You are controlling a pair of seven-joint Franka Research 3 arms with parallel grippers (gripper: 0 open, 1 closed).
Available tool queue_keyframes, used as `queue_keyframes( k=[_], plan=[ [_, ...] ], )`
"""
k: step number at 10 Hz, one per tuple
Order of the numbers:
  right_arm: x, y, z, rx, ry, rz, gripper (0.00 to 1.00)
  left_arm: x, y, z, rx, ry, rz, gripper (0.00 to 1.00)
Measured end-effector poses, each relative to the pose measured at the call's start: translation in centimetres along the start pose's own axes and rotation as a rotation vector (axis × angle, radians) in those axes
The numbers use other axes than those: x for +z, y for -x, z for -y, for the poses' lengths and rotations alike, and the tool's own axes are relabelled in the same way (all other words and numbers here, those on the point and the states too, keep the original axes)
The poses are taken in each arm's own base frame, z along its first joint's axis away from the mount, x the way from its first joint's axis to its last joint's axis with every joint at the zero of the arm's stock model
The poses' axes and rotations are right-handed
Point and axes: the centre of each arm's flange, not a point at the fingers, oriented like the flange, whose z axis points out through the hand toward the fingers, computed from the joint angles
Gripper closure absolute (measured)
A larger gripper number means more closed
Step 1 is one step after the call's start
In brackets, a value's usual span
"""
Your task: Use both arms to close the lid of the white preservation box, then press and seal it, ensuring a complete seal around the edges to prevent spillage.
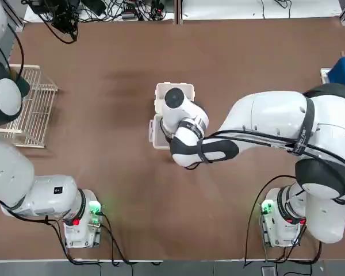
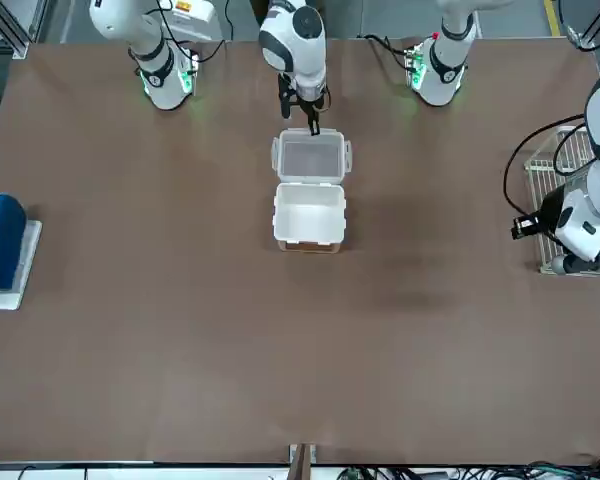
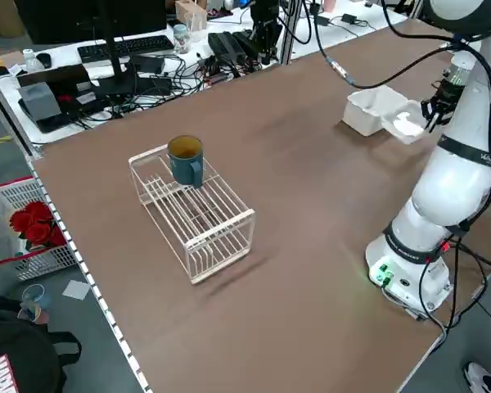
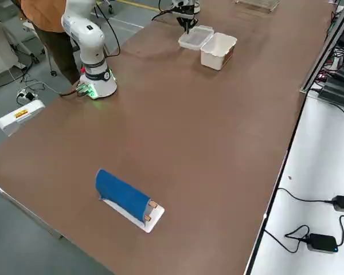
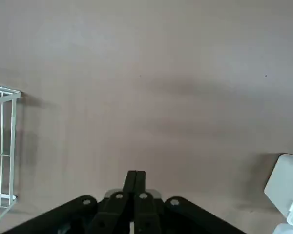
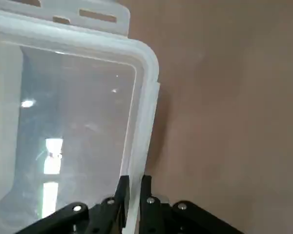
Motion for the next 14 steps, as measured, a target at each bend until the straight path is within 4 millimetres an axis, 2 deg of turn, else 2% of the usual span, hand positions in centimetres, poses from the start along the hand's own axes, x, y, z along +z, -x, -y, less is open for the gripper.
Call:
queue_keyframes(
  k=[2,5,8,10,11,13,14],
  plan=[
    [-2.0,0.4,0.4,0.002,0.016,-0.012,0.87,0.0,0.0,0.0,0.0,0.0,-0.003,0.99],
    [-6.1,0.5,0.9,0.004,0.009,0.014,0.89,-0.1,-0.1,0.0,-0.001,0.001,-0.008,0.99],
    [-9.6,-0.2,2.8,0.023,0.01,0.024,0.9,0.0,-0.1,-0.1,-0.017,0.001,-0.007,0.99],
    [-11.6,-1.1,4.6,0.026,0.022,0.055,0.9,0.4,-0.1,-0.8,-0.041,0.001,-0.001,0.99],
    [-12.6,-1.7,5.9,0.03,0.026,0.079,0.9,0.8,-0.1,-1.9,-0.05,0.0,0.001,0.99],
    [-15.2,-3.3,9.1,0.048,-0.008,0.127,0.93,1.7,-0.2,-3.7,-0.061,-0.001,0.002,0.99],
    [-15.9,-4.3,10.9,0.051,-0.03,0.148,0.93,2.1,-0.4,-3.9,-0.064,0.004,0.003,0.99]
  ],
)
